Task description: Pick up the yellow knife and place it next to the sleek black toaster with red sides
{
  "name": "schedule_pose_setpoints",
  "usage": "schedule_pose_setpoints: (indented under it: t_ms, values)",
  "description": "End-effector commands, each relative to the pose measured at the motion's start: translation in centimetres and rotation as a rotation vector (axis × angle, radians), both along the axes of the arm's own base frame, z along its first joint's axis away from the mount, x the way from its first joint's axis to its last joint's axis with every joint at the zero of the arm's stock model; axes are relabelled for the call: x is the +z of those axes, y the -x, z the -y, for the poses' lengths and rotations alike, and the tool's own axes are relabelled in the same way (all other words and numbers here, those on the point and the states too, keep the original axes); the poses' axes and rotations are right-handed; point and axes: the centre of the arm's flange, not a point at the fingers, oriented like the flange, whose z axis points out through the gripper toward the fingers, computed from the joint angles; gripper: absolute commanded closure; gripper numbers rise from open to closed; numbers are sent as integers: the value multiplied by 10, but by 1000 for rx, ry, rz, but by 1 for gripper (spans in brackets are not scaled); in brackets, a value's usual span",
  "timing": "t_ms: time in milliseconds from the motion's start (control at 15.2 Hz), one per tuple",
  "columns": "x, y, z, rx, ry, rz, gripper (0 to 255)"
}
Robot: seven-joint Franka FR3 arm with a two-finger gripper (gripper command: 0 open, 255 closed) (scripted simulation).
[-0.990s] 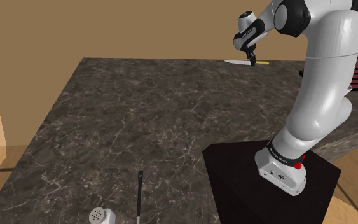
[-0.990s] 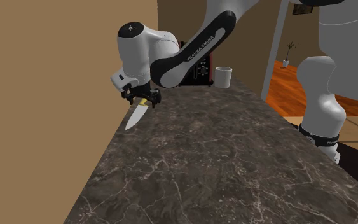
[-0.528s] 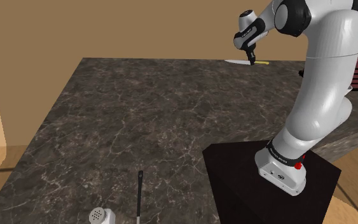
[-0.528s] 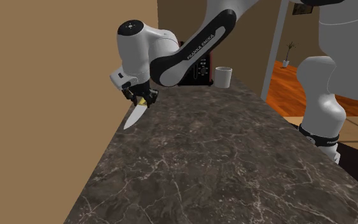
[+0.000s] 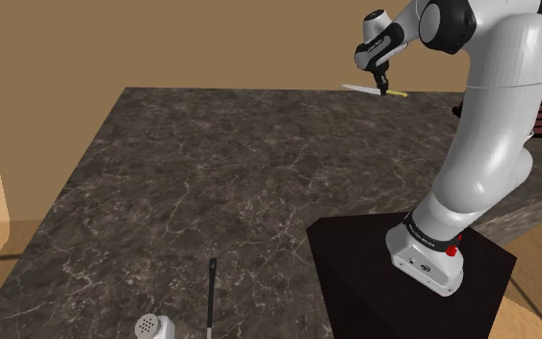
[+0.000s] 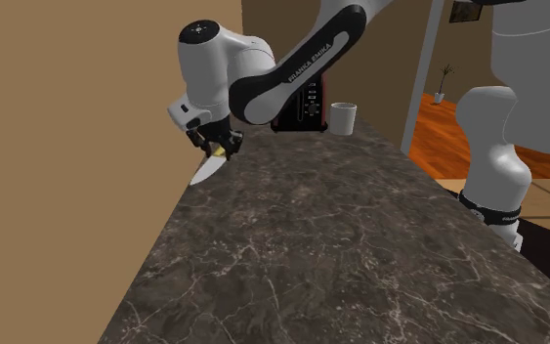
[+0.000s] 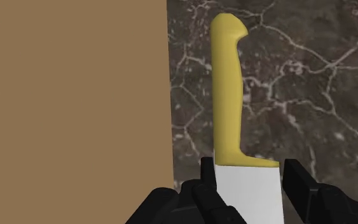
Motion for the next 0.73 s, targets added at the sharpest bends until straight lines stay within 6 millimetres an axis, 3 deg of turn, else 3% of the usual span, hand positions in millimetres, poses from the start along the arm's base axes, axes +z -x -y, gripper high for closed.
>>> schedule_pose_setpoints:
  t_ms: [0,660]
  values:
    - [10,1,0,0,0,-1,255]
    - [63,1,0,0,0,-1,255]
